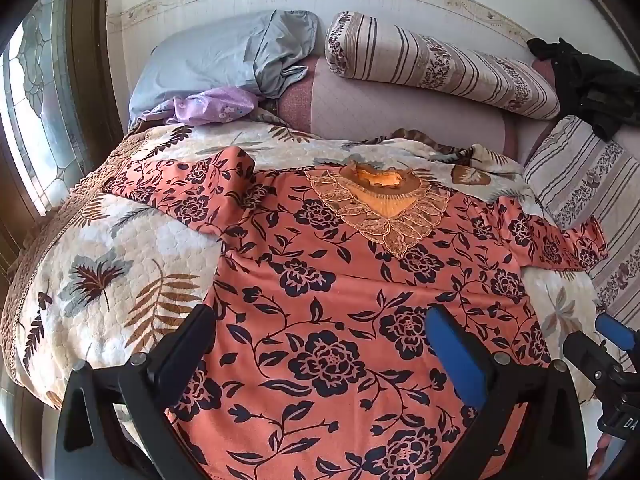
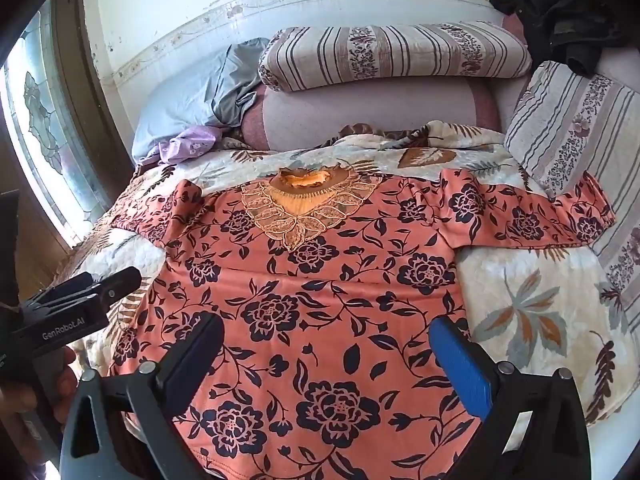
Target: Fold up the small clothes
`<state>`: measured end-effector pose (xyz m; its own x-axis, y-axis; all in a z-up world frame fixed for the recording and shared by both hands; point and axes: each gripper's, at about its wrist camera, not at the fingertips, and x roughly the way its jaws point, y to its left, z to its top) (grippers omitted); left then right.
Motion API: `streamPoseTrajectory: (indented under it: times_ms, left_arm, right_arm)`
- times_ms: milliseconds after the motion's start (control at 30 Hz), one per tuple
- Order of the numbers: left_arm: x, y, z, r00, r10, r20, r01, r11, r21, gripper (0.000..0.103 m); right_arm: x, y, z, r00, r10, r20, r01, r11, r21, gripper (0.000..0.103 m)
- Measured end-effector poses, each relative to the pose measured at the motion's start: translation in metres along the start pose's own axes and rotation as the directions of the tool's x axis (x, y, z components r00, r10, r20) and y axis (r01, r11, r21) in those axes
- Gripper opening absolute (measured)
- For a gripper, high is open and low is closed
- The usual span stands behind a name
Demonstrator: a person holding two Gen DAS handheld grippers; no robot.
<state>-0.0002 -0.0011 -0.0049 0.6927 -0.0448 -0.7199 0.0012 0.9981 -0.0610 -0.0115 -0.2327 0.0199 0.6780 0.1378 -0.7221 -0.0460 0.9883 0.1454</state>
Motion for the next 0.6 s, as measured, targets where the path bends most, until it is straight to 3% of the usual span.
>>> streamPoseTrajectory:
  times_ms: [600]
  left_arm:
    - [0.0018,0.001,-0.0002,1.0,0.005,-0.001,-0.005,1.0,0.004,0.103]
  right_arm:
    - [0.0041,0.0002,0.0022,1.0,-0.006,0.011,0.006,1.0,-0.003,0.103]
